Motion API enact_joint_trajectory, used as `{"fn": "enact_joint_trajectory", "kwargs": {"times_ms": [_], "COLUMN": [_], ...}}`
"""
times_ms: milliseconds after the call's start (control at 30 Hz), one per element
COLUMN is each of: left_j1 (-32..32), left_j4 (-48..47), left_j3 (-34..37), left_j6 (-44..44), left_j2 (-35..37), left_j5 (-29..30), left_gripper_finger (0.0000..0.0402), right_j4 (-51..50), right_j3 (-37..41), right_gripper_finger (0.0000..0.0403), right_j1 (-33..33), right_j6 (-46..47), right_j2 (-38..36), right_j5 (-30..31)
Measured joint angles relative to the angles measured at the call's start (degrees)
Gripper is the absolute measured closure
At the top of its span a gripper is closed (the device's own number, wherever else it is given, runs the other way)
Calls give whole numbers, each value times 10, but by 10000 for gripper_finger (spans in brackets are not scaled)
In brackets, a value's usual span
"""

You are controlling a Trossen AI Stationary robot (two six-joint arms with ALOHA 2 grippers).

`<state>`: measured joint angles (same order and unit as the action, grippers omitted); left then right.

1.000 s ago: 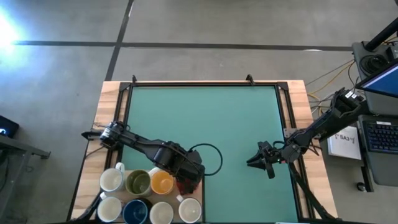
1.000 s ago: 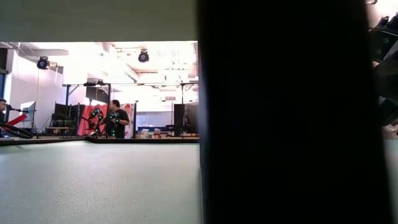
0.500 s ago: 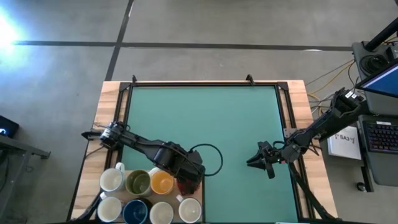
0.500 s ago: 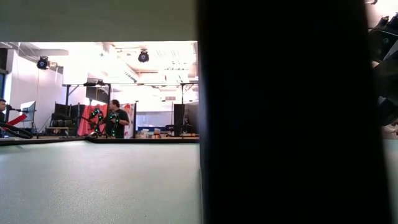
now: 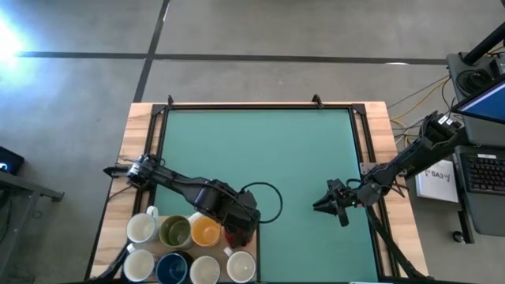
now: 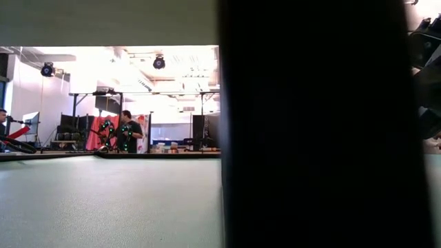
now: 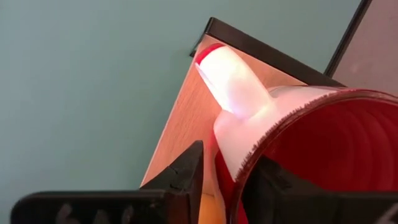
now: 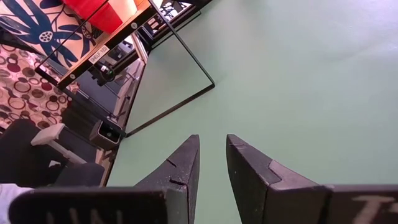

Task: Place coffee mugs
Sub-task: Put the red mug on the shelf, then return to Home Position

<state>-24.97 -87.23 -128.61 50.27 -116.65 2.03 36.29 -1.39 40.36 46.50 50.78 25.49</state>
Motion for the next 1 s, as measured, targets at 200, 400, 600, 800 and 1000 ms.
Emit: {"fn": "enact_joint_trajectory", "kwargs": {"times_ms": [200, 400, 600, 800, 1000], "left_j1": [0, 0, -5, -20, -24], "left_j4": [-10, -27, -28, -27, -25], "left_j3": [-29, -64, -59, -32, 132], "left_j6": [-1, -38, -89, -112, -108], "left_j2": [1, 2, 43, 117, 238], "left_j5": [2, 6, 72, 165, 197], "left_gripper_finger": [320, 315, 315, 315, 315], "right_j4": [0, 0, 0, 0, 0], "right_j3": [0, 0, 0, 0, 0], "right_gripper_finger": [335, 335, 335, 335, 335], "right_j1": [0, 0, 0, 0, 0], "right_j6": [0, 0, 0, 0, 0], "right_j2": [0, 0, 0, 0, 0], "right_j5": [0, 0, 0, 0, 0]}}
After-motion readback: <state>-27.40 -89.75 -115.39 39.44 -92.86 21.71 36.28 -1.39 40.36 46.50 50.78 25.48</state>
